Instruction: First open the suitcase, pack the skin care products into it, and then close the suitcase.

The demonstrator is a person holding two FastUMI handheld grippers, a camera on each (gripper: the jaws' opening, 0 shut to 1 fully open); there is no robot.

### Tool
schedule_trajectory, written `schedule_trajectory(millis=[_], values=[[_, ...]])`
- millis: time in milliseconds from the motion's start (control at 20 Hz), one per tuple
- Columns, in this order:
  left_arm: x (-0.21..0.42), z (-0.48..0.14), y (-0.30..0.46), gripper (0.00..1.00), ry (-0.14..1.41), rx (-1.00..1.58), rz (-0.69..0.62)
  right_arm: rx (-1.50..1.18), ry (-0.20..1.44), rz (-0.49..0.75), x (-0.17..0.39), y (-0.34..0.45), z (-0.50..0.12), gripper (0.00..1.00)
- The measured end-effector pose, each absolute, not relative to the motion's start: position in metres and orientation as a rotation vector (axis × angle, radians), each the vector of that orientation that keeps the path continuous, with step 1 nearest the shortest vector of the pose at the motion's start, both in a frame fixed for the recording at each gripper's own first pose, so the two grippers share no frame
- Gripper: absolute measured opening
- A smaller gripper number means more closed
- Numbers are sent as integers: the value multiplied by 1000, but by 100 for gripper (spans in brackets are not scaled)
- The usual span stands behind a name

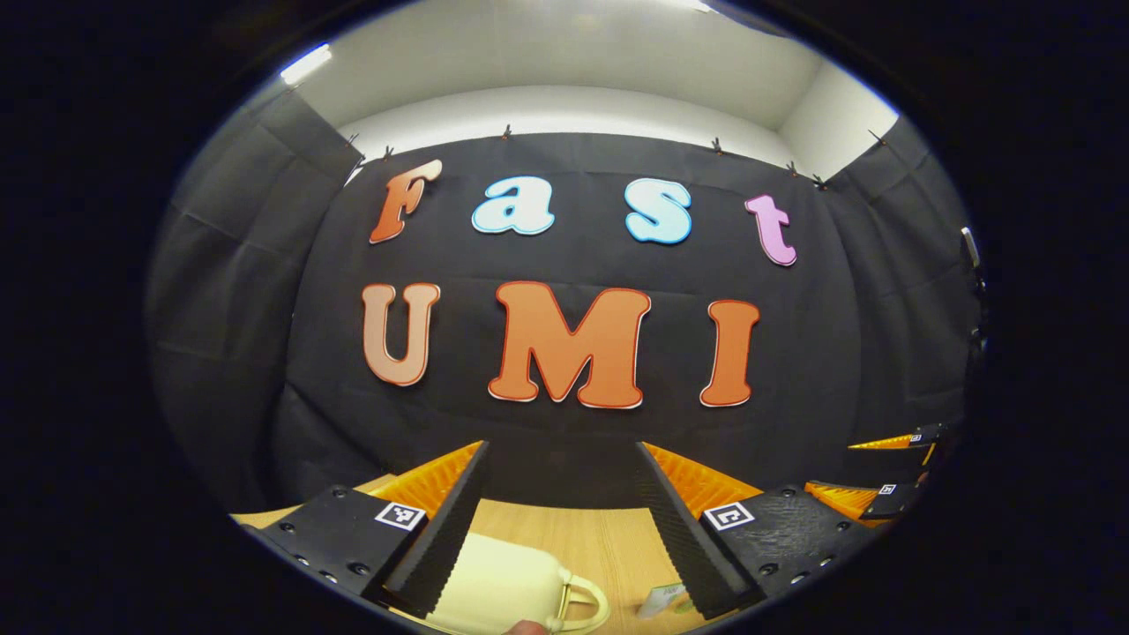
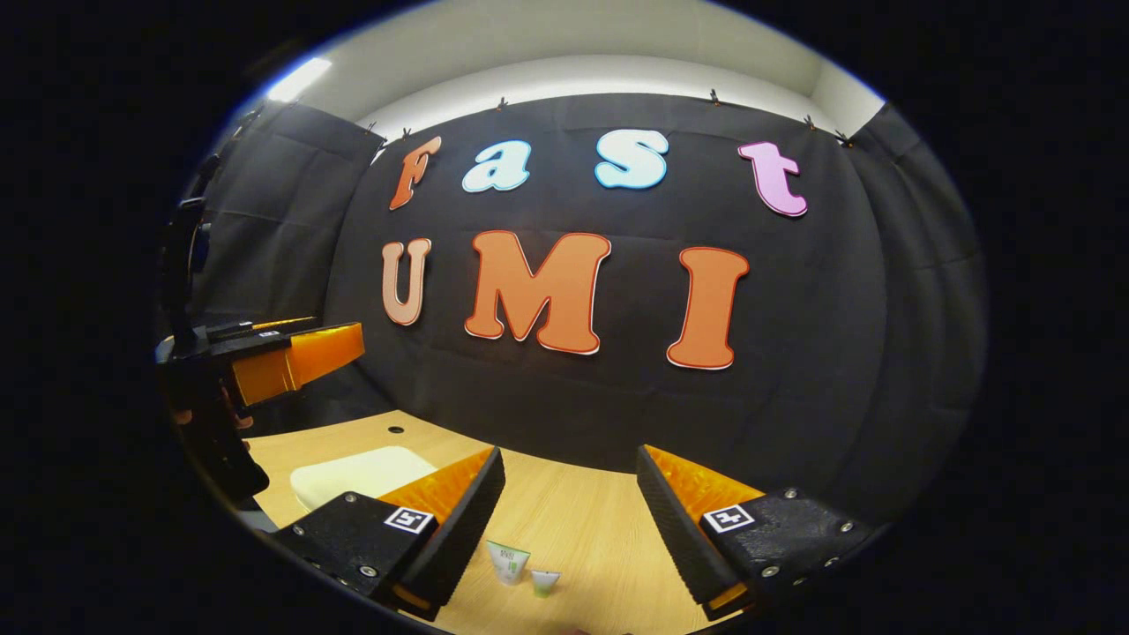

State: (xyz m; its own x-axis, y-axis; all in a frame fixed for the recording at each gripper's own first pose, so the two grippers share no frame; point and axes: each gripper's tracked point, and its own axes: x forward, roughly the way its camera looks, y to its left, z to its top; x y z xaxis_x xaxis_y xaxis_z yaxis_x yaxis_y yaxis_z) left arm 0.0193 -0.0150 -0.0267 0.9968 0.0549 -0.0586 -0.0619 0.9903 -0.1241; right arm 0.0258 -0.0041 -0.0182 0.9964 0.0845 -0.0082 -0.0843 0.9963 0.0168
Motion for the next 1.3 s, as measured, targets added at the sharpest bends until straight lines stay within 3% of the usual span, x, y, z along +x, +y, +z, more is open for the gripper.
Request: schedule_trajectory(millis=[300,1050,1300], values=[[33,-41,1,97,63,-32,56,24,-21,20,35,8,-6,95],[20,-241,-79,98,405,489,-383,-18,36,-142,48,-63,-25,95],[-5,-294,-86,96,501,637,-455,-35,52,-203,43,-94,-36,95]])
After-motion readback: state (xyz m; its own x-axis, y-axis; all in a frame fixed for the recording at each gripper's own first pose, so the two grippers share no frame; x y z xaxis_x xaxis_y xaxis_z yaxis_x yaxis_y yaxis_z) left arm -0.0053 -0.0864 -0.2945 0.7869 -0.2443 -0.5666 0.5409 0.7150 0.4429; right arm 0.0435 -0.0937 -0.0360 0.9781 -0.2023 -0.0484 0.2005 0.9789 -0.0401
